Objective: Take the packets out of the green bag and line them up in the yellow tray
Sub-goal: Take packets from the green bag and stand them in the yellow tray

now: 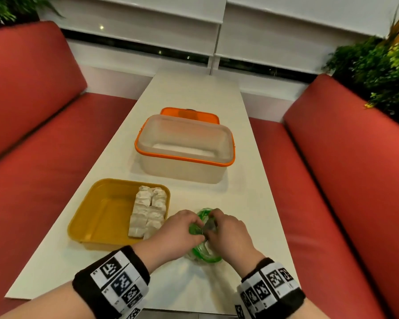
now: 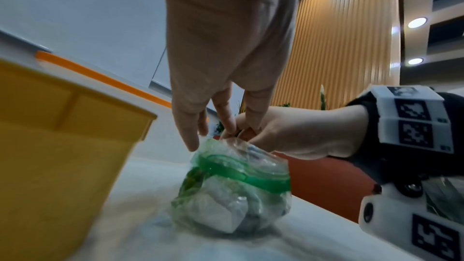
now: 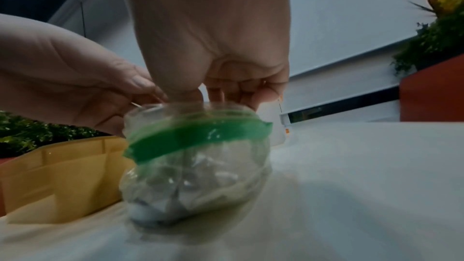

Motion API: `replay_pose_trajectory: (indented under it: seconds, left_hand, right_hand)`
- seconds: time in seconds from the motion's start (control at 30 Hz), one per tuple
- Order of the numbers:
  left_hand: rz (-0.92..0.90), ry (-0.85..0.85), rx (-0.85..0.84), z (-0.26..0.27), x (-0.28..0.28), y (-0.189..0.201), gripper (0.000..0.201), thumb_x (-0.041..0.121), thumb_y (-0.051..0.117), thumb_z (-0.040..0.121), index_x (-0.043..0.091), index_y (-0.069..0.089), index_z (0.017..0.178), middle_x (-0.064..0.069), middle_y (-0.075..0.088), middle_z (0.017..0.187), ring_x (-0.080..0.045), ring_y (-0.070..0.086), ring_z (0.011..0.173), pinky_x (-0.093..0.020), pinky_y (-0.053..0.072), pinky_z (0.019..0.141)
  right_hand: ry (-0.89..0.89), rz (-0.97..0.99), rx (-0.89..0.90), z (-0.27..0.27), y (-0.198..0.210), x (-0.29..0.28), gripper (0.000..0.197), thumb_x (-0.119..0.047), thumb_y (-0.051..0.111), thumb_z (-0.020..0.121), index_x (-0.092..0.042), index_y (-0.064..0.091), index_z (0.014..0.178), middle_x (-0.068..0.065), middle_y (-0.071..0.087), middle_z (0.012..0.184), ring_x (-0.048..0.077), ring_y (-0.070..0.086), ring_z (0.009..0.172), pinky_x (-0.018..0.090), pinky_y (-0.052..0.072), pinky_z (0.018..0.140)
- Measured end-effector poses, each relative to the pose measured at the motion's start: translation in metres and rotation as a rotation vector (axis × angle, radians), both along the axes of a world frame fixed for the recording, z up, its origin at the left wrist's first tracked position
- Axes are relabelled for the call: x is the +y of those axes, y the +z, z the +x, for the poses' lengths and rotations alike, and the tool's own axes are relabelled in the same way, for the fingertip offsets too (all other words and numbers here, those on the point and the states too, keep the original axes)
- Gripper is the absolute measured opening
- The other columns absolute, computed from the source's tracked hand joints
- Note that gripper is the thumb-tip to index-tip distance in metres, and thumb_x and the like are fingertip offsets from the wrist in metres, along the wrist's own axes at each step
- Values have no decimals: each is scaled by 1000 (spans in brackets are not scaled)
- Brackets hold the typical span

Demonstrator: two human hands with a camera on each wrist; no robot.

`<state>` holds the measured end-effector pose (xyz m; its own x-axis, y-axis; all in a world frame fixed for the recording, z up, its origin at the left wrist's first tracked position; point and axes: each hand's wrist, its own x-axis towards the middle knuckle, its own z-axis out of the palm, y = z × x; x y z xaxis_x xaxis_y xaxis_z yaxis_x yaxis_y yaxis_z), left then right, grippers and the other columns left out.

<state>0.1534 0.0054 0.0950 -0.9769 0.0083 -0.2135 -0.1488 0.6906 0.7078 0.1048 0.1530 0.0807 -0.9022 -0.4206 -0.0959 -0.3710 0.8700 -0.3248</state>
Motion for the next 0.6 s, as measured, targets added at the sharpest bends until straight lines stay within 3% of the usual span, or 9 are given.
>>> replay_pose_trajectory:
  seconds: [0.13,0.23,0.33,0.43,0.53,0.6]
  left_hand:
    - [-66,19,-3,-1,7,-7,34,25,68,80,23,59,113,5,50,126,-10,48,113,-14,31,81]
    - [-96,32,-4,-1,7,-9,37,25,68,79,25,58,114,6,50,125,-10,48,112,-14,31,81]
    - [-89,45,-10,-1,6,-10,38,26,70,77,26,58,113,6,51,122,-10,49,110,-16,34,83]
    - [-79,53,-8,0,5,-11,39,27,71,76,27,58,113,7,51,121,-8,48,108,-16,35,83]
    - [-82,51,-7,-1,6,-12,39,27,72,75,27,58,112,7,52,120,-9,49,108,-16,36,83]
    - [-84,56,-11,-1,5,-13,40,28,72,75,27,58,112,7,52,120,-8,49,108,-16,35,82]
  right_hand:
    - [-43,-118,-132,-6,-7,-1,9,-16,53,77,-20,59,84,-3,67,89,22,60,86,32,47,70]
    - [-47,-203,-169,-10,-7,4,15,-13,53,78,-24,52,68,-7,61,69,15,55,70,27,42,61]
    - [-66,-288,-206,-11,-6,10,14,-11,58,79,-24,54,73,-12,54,63,12,51,66,21,38,58]
    - [-38,-215,-184,-12,-7,12,4,-18,58,80,-20,57,83,-3,61,77,21,57,78,29,42,64]
    - [40,-64,-125,-12,-8,8,14,-17,52,79,-18,61,89,2,67,91,26,61,87,32,48,71]
    - [43,-70,-126,-12,-8,7,18,-13,50,79,-16,63,92,3,69,95,27,61,90,30,48,72]
